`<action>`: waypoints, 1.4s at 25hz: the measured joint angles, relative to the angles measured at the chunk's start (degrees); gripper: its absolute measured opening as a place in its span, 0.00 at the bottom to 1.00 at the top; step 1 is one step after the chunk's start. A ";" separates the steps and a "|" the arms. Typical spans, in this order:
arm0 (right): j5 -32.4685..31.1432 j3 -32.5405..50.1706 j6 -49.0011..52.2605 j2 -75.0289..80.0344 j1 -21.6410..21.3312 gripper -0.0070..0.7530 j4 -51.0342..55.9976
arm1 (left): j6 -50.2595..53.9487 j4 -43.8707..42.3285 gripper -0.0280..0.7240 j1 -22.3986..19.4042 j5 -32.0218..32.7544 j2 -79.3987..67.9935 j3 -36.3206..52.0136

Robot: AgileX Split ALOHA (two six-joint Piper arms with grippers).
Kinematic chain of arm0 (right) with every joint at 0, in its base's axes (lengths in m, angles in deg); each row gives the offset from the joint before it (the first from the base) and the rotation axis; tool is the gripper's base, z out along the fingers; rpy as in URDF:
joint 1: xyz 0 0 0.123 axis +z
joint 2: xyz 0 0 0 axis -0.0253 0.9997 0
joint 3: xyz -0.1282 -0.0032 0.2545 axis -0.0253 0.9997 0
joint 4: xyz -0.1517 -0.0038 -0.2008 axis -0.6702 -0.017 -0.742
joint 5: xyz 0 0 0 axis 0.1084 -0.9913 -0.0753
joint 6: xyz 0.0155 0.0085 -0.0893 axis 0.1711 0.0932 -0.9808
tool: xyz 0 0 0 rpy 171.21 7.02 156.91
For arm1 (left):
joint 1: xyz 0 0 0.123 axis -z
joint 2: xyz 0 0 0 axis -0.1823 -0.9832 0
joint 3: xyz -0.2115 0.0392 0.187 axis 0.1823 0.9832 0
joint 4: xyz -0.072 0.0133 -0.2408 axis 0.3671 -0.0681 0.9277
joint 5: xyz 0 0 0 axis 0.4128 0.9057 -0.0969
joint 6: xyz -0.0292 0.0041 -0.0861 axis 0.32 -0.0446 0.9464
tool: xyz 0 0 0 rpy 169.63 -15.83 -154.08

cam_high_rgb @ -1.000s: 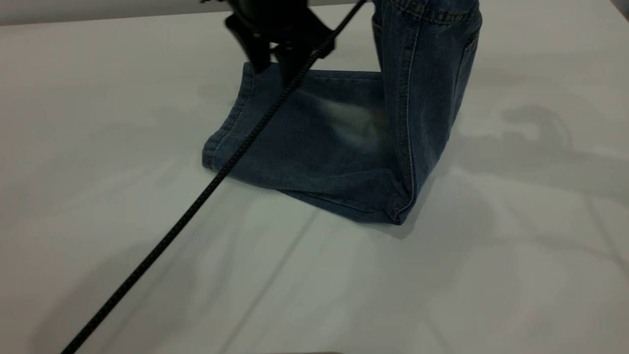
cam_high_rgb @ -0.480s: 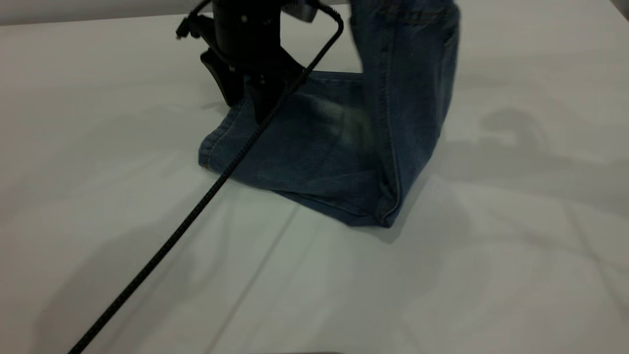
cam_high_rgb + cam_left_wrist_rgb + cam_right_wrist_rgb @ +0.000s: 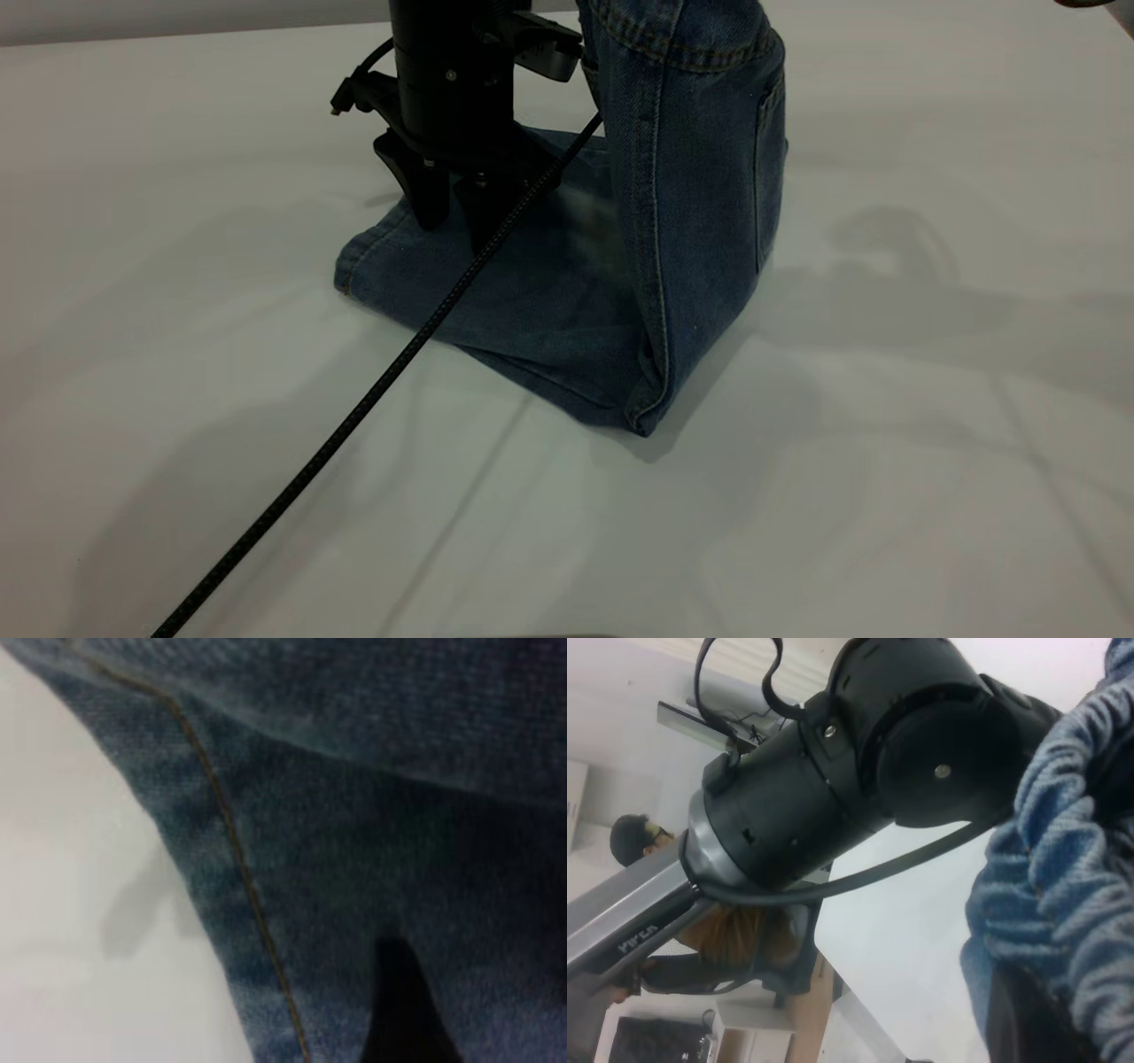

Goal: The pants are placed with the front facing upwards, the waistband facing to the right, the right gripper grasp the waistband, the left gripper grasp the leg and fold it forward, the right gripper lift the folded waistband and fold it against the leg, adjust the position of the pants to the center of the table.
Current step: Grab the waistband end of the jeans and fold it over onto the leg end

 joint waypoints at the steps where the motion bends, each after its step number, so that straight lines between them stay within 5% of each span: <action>1: 0.05 0.00 -0.01 0.00 0.04 0.15 0.00 | 0.00 -0.07 0.55 0.00 0.22 0.60 0.00; 15: 8.16 -0.67 -1.03 0.00 0.70 0.15 0.28 | 3.99 -10.70 0.53 -4.10 1.65 24.57 0.00; 27: 35.15 -10.42 -4.30 2.14 15.96 0.15 1.00 | 6.52 -13.53 0.53 -4.21 7.31 37.27 0.00; 35: 39.87 -16.51 -5.50 12.06 22.66 0.15 1.98 | 6.88 -12.62 0.53 -4.21 10.82 38.21 0.00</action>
